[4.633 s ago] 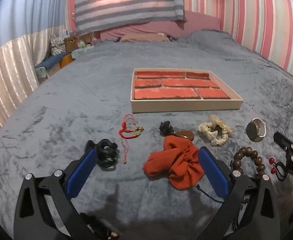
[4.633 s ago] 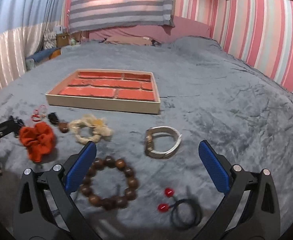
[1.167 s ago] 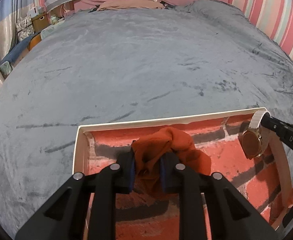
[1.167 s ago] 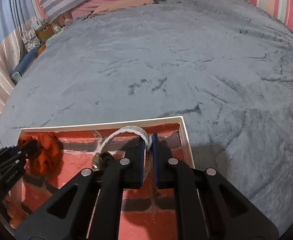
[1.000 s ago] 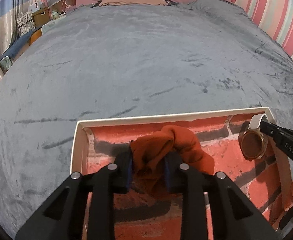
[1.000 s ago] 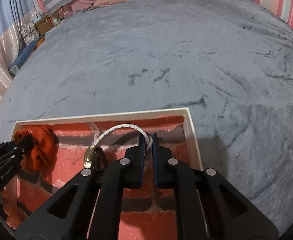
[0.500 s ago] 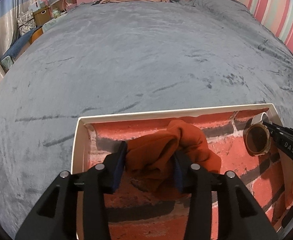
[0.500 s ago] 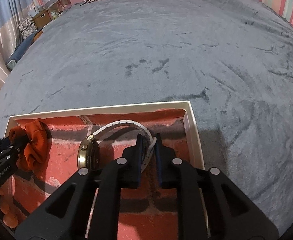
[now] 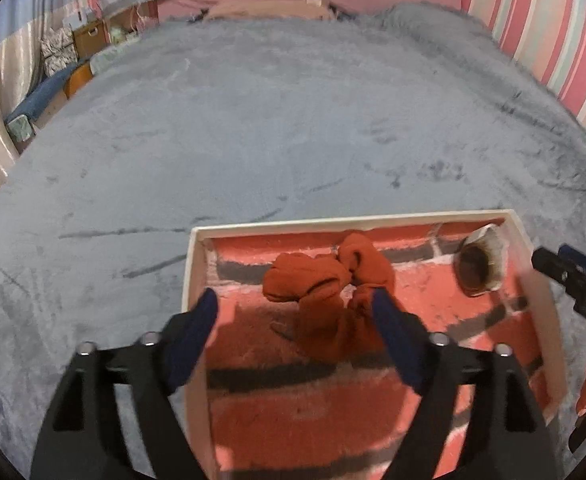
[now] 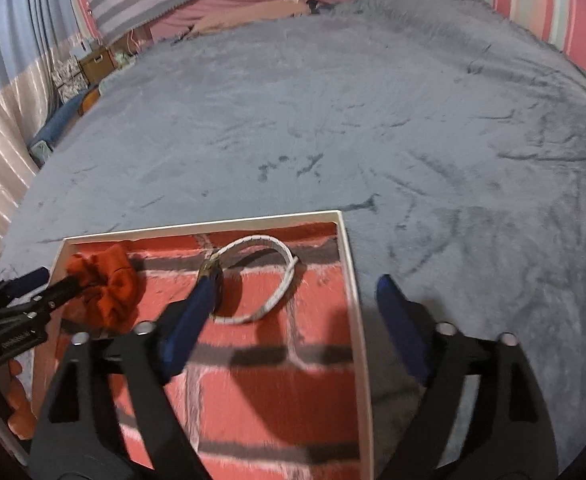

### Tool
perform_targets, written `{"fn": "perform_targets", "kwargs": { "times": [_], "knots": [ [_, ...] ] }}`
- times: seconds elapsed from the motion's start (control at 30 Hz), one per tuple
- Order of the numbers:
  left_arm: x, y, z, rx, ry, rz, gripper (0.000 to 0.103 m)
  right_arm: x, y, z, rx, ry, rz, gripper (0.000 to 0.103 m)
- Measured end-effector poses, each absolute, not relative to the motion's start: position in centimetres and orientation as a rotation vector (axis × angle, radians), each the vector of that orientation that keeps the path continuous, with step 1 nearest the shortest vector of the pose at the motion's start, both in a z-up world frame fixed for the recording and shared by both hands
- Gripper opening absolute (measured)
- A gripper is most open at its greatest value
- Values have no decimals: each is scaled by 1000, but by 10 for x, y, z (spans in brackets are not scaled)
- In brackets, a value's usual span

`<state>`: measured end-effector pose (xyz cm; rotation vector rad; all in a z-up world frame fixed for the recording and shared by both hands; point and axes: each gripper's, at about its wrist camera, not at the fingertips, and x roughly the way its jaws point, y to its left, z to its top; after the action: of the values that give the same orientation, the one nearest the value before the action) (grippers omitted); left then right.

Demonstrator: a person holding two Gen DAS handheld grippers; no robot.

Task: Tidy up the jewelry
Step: 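Withdraw both open tools from the tray back toward the remaining jewelry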

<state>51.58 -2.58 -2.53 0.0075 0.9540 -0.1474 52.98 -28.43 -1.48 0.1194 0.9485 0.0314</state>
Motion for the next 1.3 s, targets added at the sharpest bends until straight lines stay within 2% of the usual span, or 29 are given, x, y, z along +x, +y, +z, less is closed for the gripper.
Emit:
{"fn": "perform_targets", "kwargs": {
  "times": [0.13, 0.47, 0.7, 1.3],
  "knots": [
    [484, -13, -3, -19, 911, -190, 80, 496, -288, 0, 123, 901, 32, 97],
    [390, 38, 48, -51, 806, -169, 82, 407, -283, 30, 108, 810, 11, 99],
    [342, 63, 52, -27, 784, -131, 82, 359, -279, 42, 106, 770, -9, 99],
    [236, 96, 22, -11, 773, -108, 82, 264, -274, 33, 73, 737, -32, 99]
  ]
}}
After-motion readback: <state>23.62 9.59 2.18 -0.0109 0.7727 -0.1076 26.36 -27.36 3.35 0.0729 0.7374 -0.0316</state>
